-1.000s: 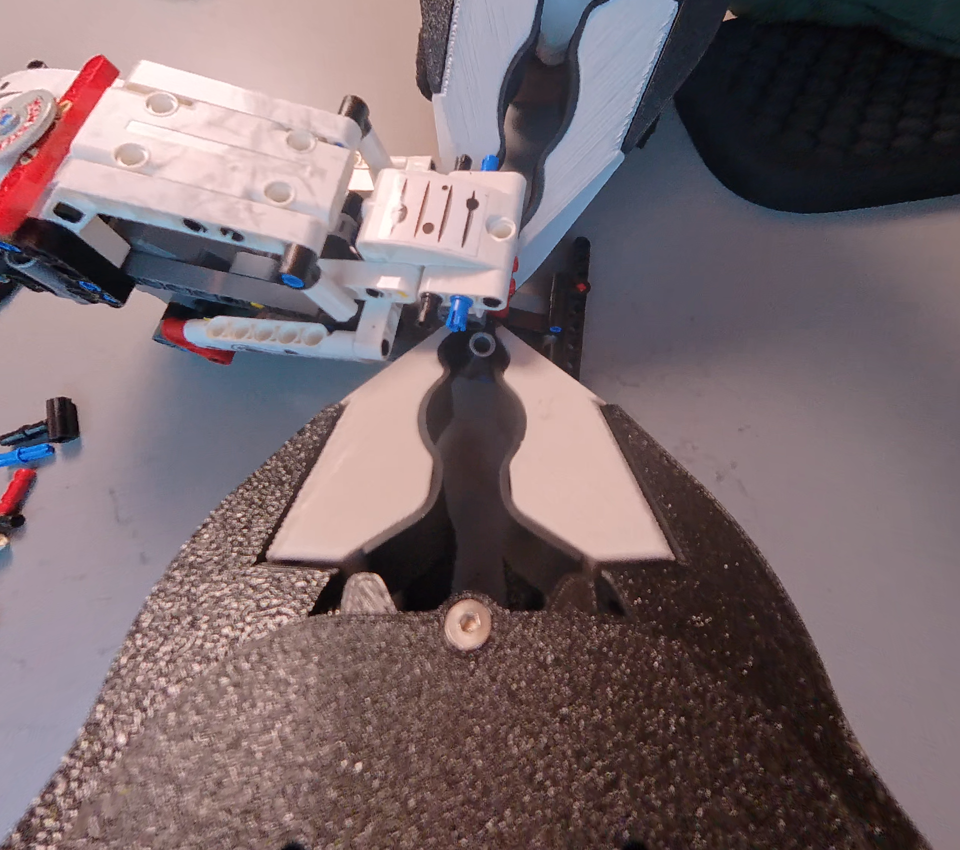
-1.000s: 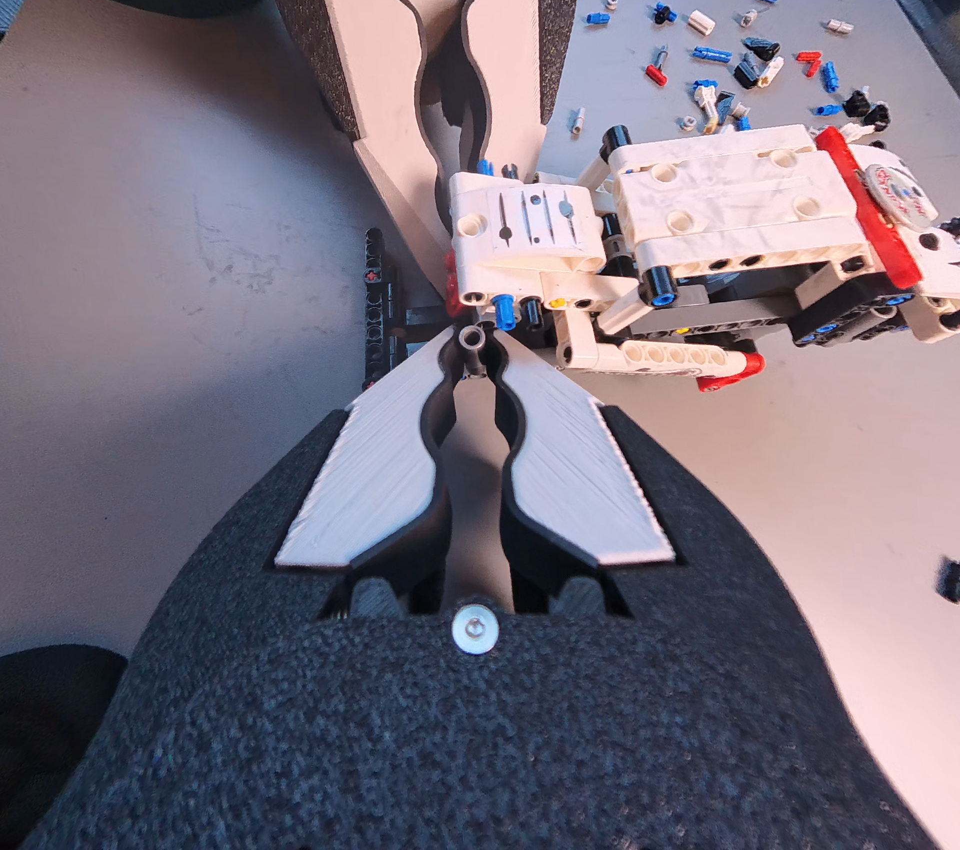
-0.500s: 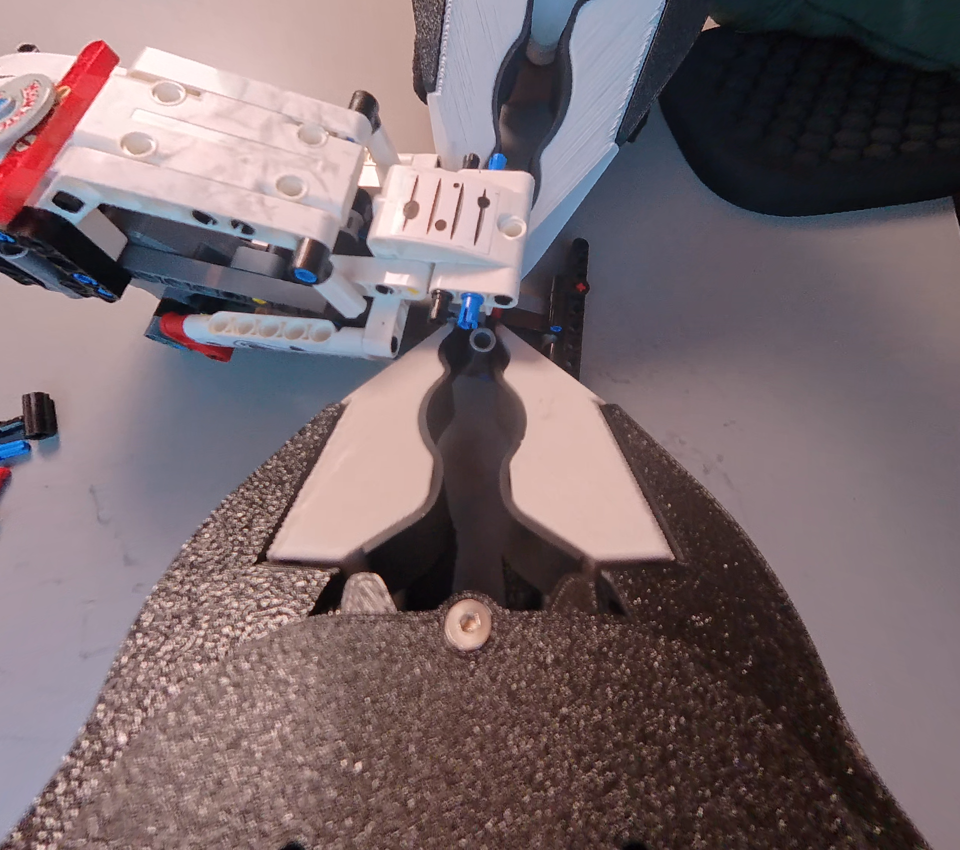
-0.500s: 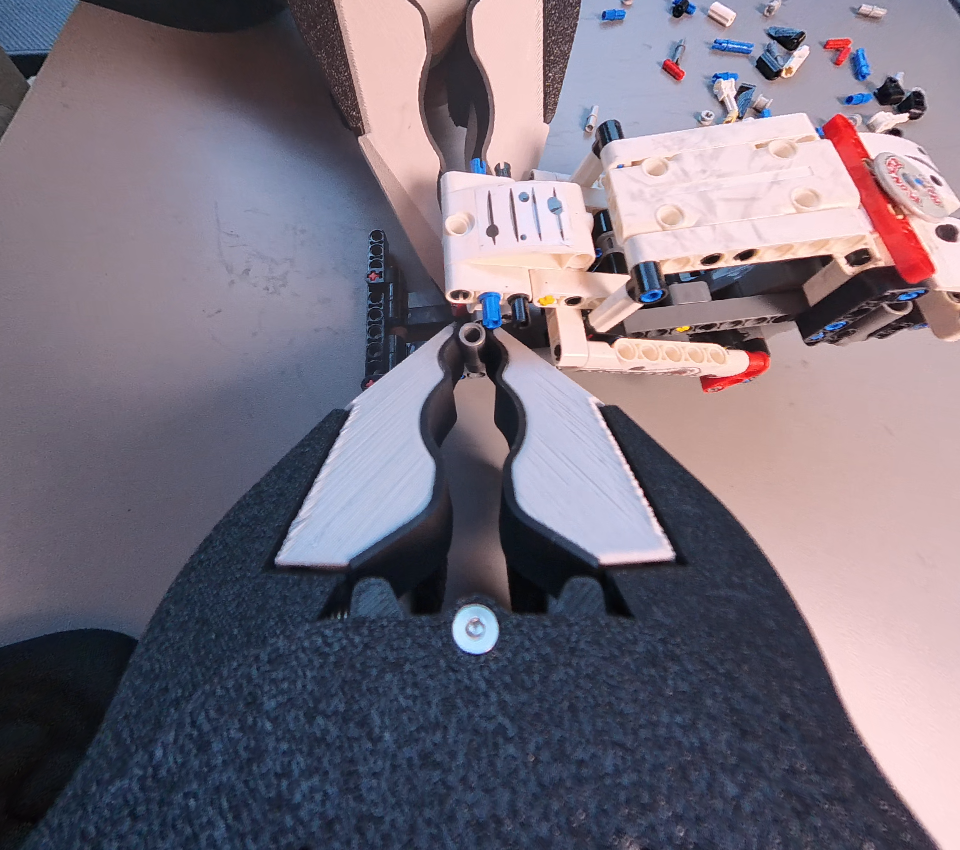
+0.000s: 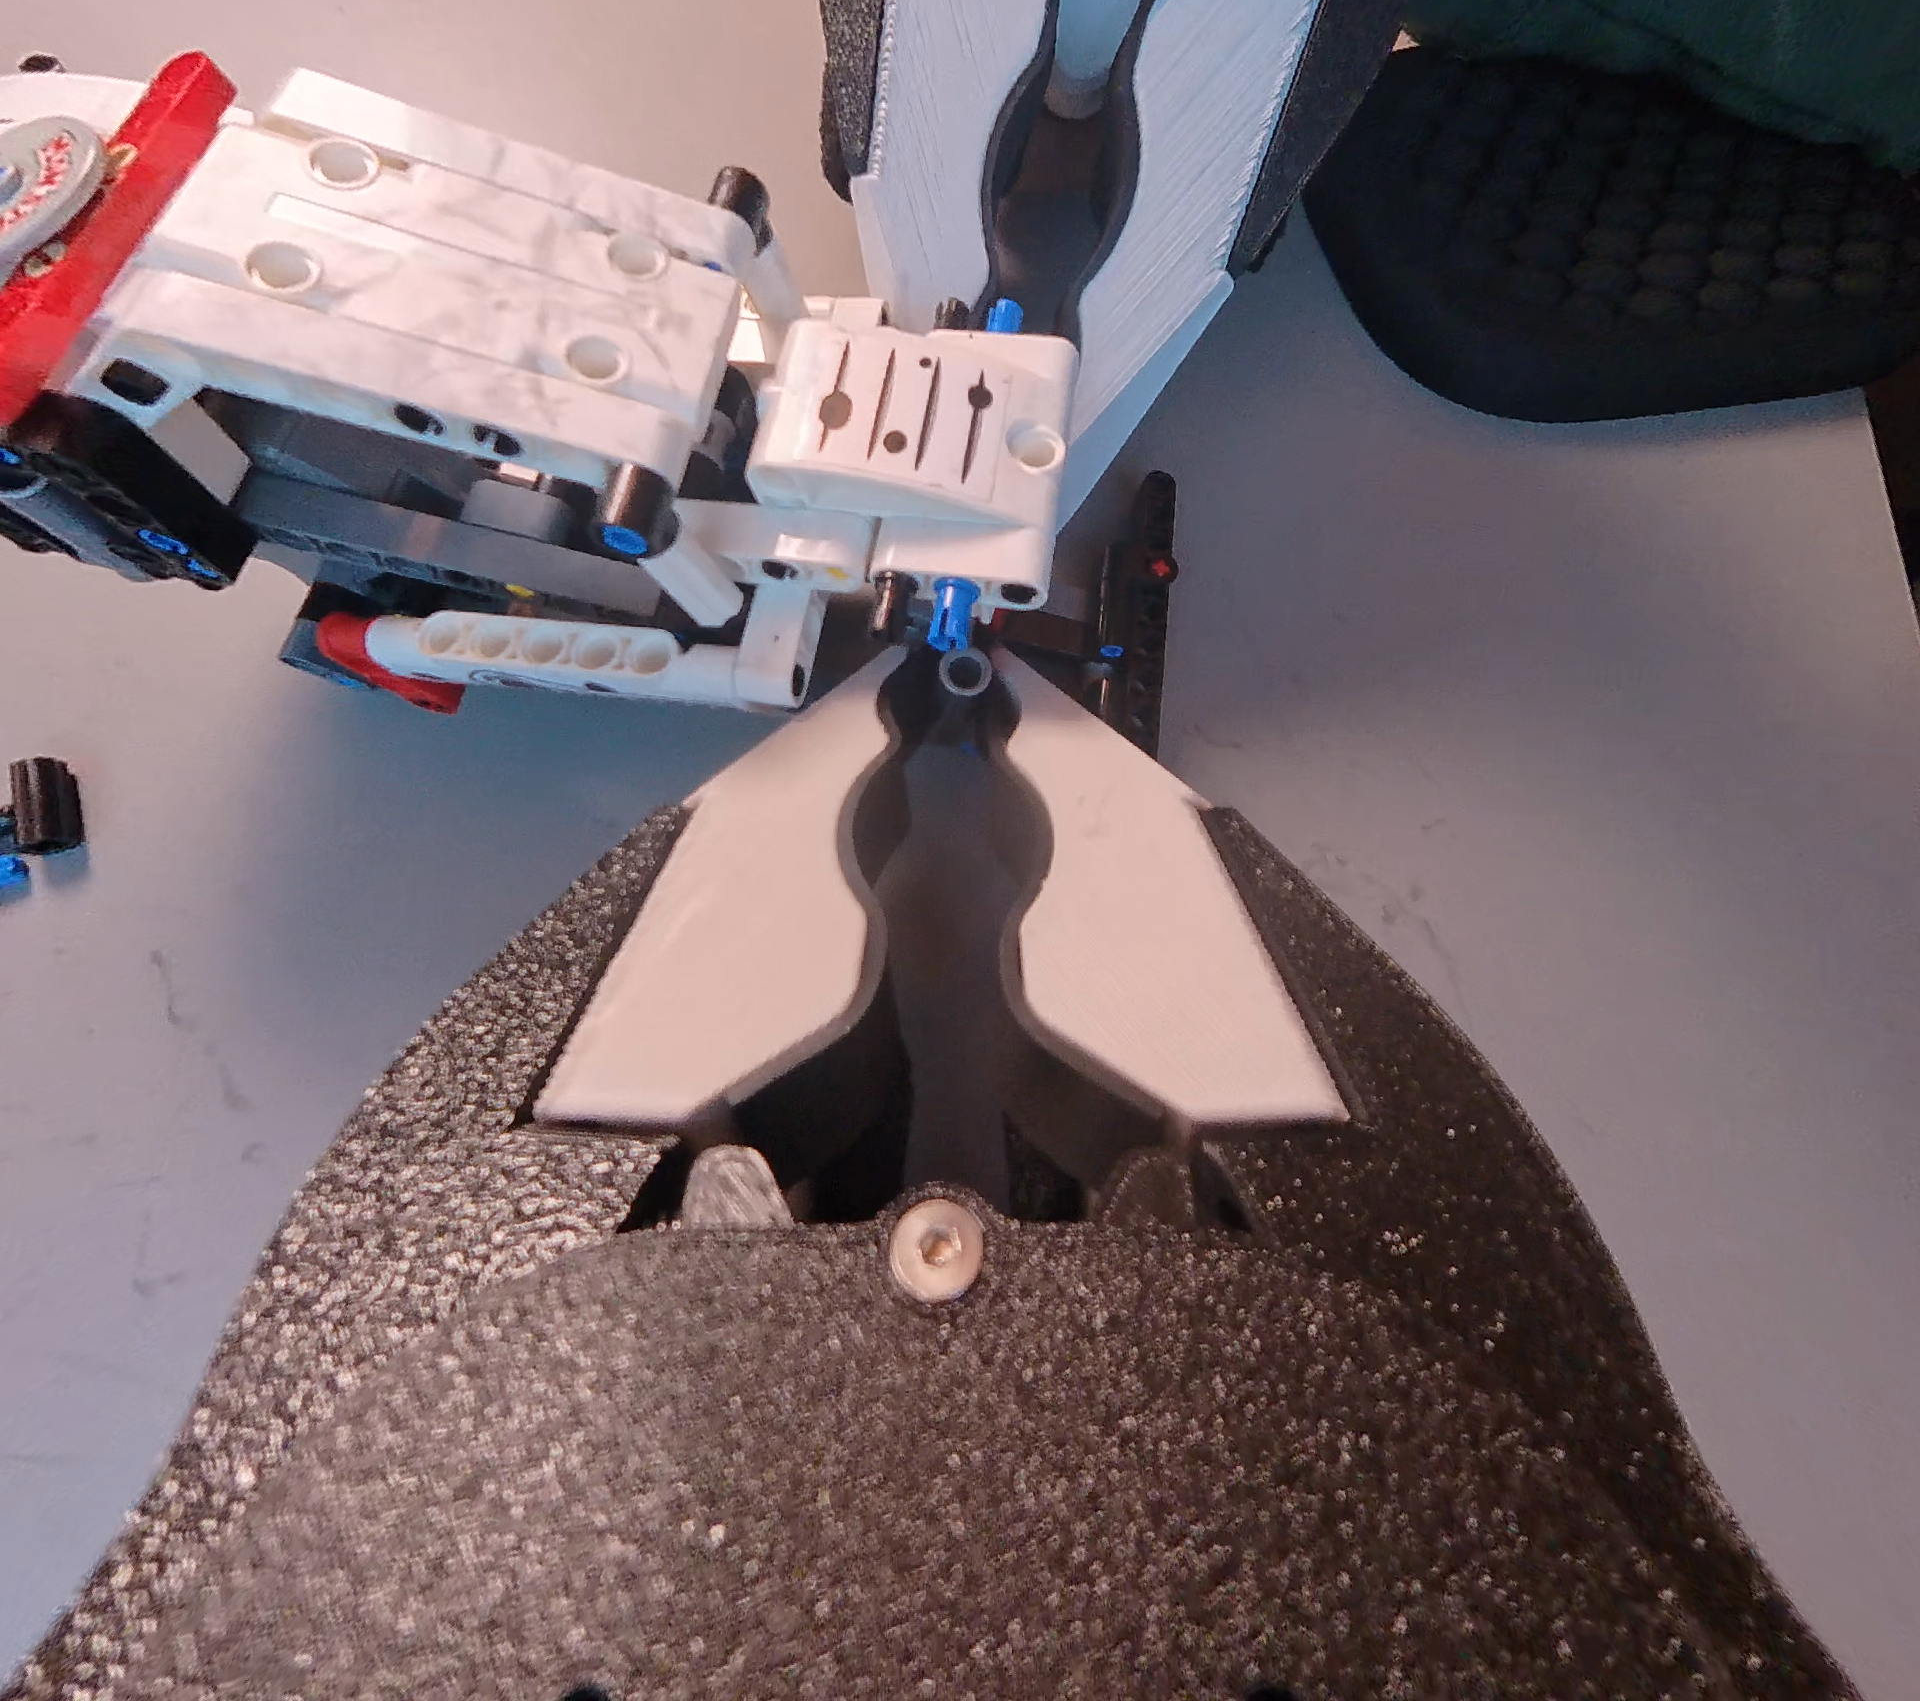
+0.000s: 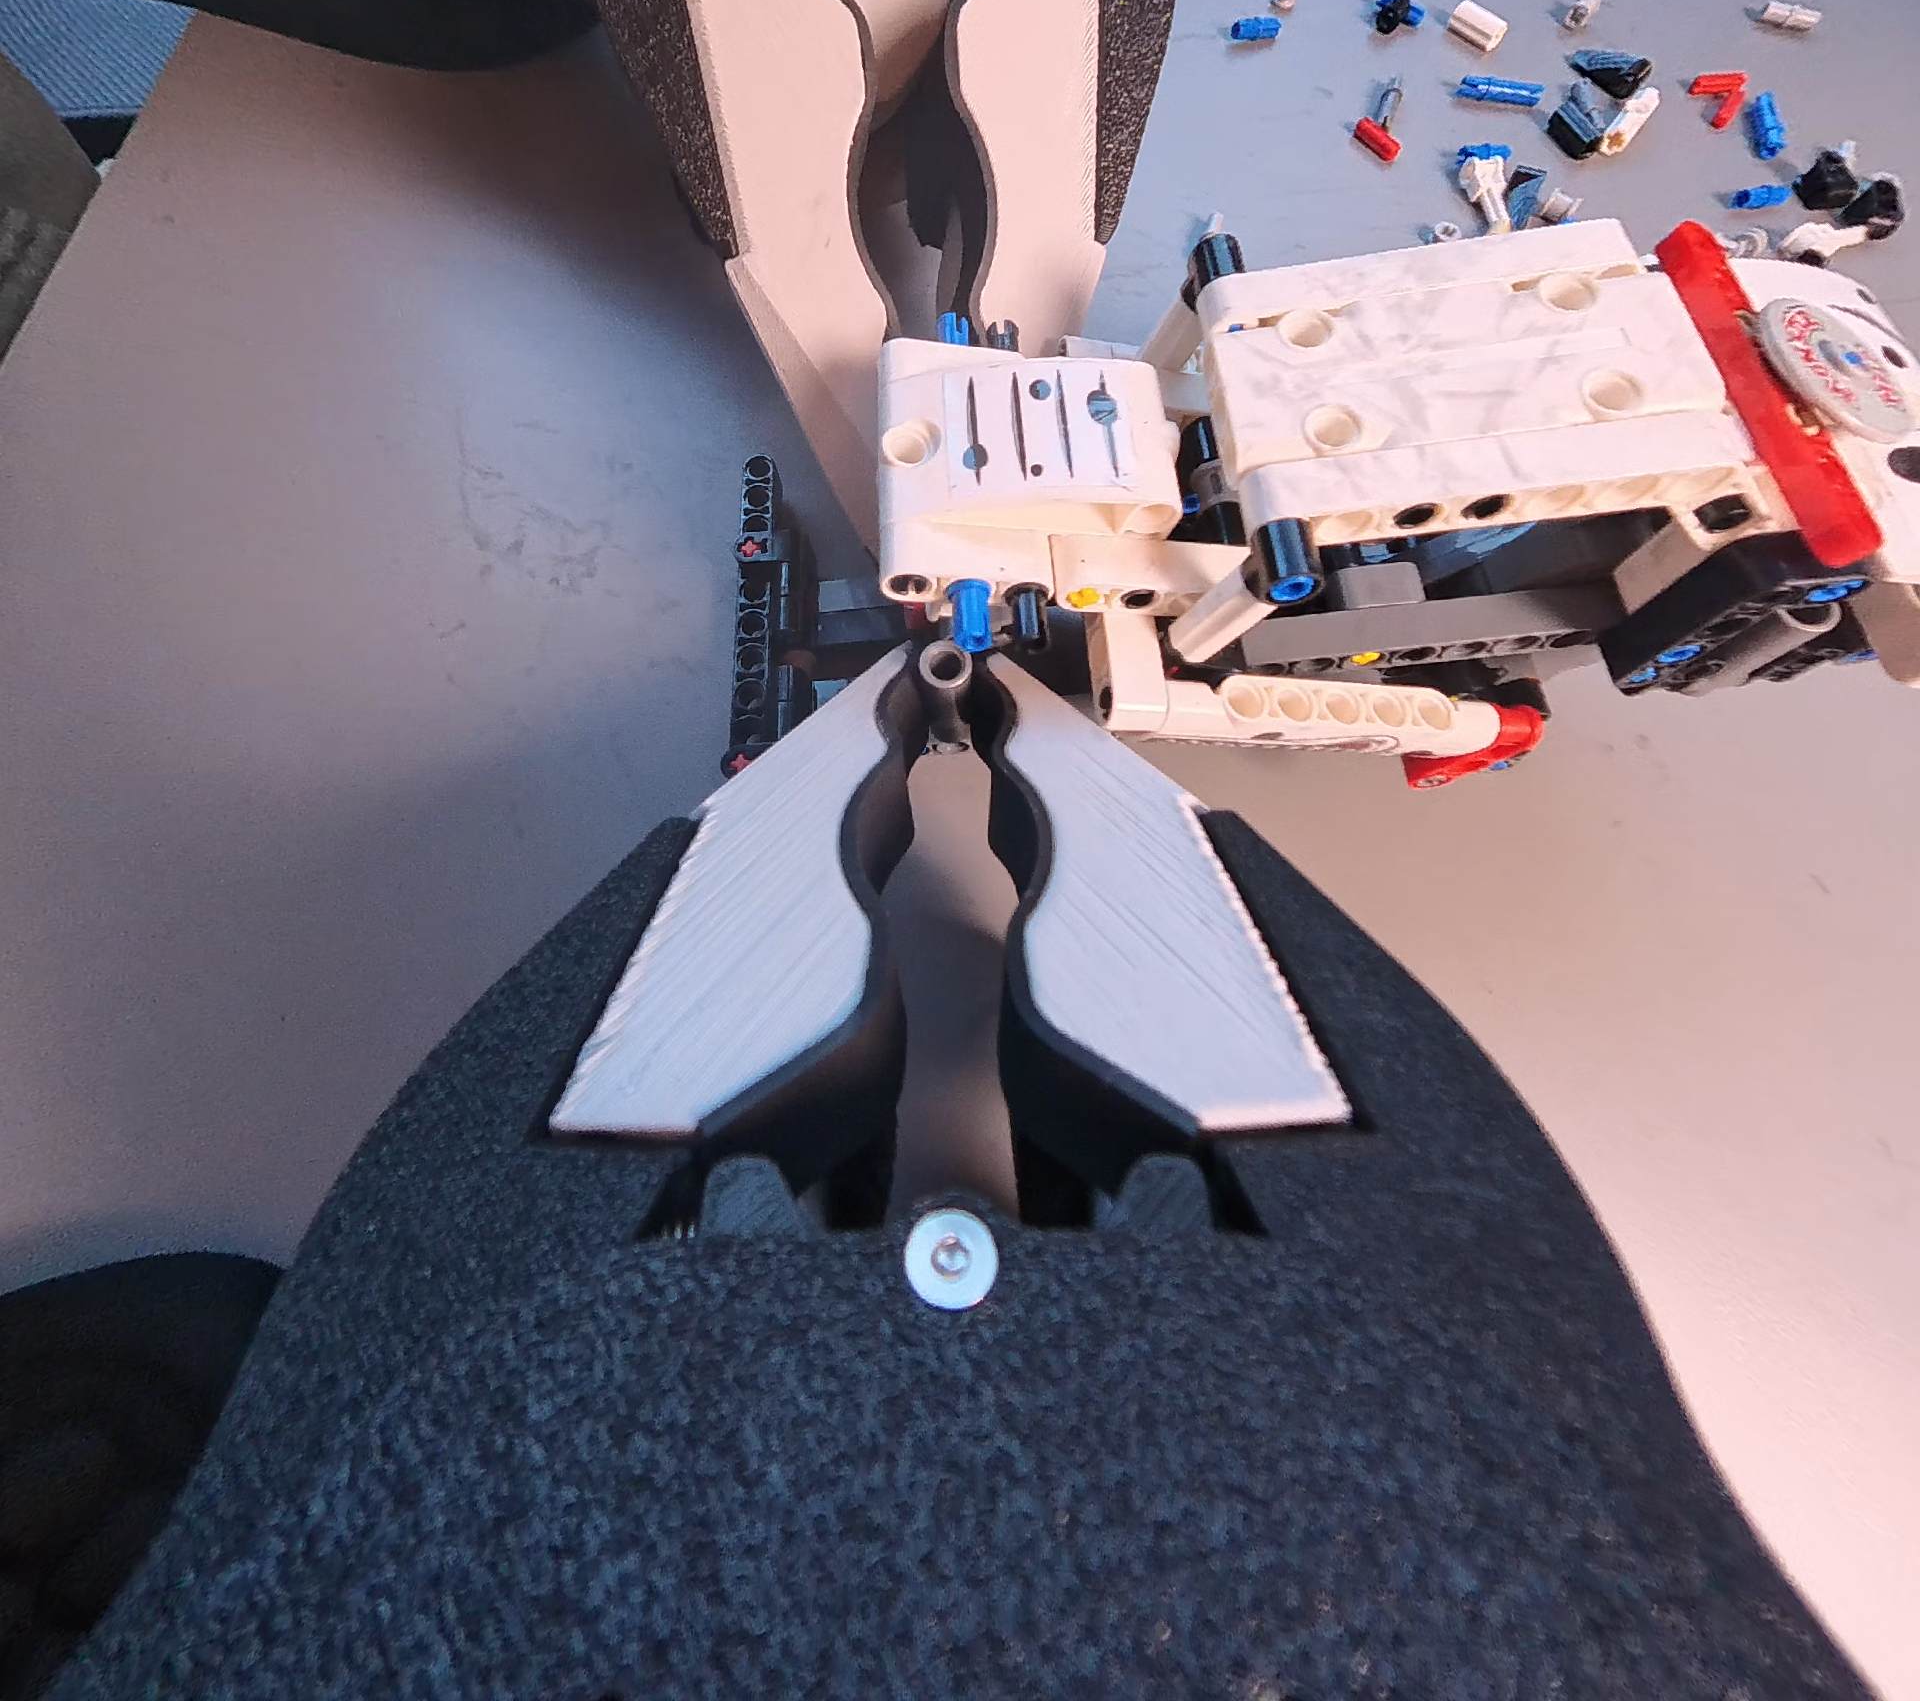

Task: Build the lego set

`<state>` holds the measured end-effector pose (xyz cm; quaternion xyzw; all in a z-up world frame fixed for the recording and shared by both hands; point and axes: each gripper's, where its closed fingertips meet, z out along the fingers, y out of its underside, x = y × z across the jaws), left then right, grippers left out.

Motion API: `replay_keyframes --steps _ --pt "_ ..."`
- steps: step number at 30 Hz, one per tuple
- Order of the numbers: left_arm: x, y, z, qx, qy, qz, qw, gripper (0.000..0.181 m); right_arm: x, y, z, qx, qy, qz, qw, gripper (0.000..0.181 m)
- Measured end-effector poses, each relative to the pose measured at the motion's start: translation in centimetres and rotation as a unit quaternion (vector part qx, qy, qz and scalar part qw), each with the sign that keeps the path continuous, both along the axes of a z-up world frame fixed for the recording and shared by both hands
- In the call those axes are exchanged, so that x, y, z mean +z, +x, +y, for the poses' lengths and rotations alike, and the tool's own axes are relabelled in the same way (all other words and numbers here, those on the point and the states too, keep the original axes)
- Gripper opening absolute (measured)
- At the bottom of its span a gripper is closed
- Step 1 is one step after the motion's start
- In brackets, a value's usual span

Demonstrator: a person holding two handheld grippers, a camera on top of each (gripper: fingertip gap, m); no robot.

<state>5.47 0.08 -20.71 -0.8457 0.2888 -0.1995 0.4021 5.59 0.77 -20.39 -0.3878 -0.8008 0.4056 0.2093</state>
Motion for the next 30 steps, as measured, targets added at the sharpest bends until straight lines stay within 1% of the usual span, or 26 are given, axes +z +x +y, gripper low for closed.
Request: replay_keyframes --steps 8,12,17,19,22,30 --pt "-0.01 -0.05 -0.27 0.001 0.000 -0.002 1.000 0.009 0.01 0.04 -0.20 0.003 -0.001 0.000 1.000 0.007" --pt "0.04 -0.10 -0.30 0.010 0.004 0.003 1.000 0.008 0.07 -0.07 -0.13 -0.008 0.006 0.006 1.000 0.007" --pt "0.40 0.28 -0.42 0.012 0.006 0.001 1.000 0.020 0.15 -0.17 0.13 -0.021 0.020 0.018 0.999 0.011" --pt "0.60 0.35 -0.10 0.019 0.018 0.010 1.000 0.018 0.27 -0.13 0.06 -0.020 0.022 0.024 0.999 0.011" --pt "0.43 0.21 0.14 0.023 0.022 0.018 0.999 0.009 0.28 -0.12 0.06 -0.020 0.024 0.026 0.999 0.009" --pt "0.29 0.14 -0.09 0.016 0.015 0.018 1.000 0.007 0.16 0.06 -0.19 -0.008 0.014 0.016 1.000 0.007"
